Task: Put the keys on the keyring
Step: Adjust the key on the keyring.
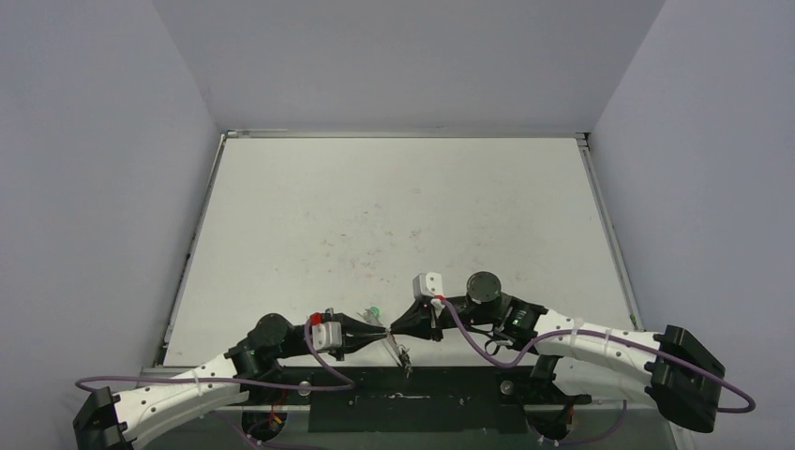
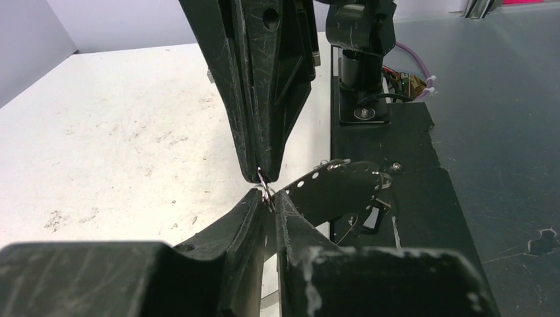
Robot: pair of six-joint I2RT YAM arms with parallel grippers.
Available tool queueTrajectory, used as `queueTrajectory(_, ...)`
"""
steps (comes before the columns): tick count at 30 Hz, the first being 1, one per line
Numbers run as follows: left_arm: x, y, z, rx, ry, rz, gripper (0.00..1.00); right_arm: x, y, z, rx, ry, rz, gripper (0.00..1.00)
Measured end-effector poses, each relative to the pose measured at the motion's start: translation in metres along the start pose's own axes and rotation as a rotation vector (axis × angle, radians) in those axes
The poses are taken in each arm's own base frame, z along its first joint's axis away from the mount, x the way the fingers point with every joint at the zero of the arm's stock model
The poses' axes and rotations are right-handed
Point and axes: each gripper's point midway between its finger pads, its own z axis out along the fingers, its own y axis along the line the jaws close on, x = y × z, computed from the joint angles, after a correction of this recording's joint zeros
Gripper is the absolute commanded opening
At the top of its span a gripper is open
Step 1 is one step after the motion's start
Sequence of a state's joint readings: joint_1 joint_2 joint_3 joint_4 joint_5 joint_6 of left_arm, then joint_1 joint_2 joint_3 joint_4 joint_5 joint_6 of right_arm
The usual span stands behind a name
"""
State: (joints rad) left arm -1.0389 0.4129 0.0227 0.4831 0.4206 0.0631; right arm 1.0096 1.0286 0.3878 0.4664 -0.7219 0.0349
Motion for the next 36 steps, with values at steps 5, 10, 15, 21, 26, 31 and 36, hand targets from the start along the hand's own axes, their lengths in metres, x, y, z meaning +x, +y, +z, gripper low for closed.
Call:
queueTrajectory(5, -0.001, 0.007, -0.002, -0.044, 0.009, -0.001, 0.30, -0.006, -0.007, -0.007, 0.061, 0.077, 0.016, 0.00)
queueTrajectory(10, -0.005, 0.020, -0.004, -0.115, 0.060, -0.014, 0.31, -0.012, -0.019, -0.010, 0.150, 0.198, 0.057, 0.00)
queueTrajectory(15, -0.005, 0.028, -0.006, -0.156, 0.112, -0.020, 0.31, -0.002, -0.021, -0.006, 0.217, 0.360, 0.079, 0.00)
queueTrajectory(21, 0.013, 0.030, -0.008, -0.168, 0.198, -0.044, 0.30, 0.021, -0.015, -0.006, 0.278, 0.573, 0.051, 0.00)
queueTrajectory(26, 0.022, 0.029, -0.007, -0.165, 0.231, -0.068, 0.29, 0.026, -0.018, -0.005, 0.332, 0.660, 0.013, 0.00)
queueTrajectory(31, 0.023, 0.025, -0.004, -0.148, 0.204, -0.082, 0.21, 0.026, -0.019, -0.007, 0.357, 0.678, -0.006, 0.00)
queueTrajectory(36, 0.025, 0.020, -0.001, -0.119, 0.197, -0.105, 0.20, 0.026, -0.022, -0.008, 0.384, 0.681, -0.016, 0.00)
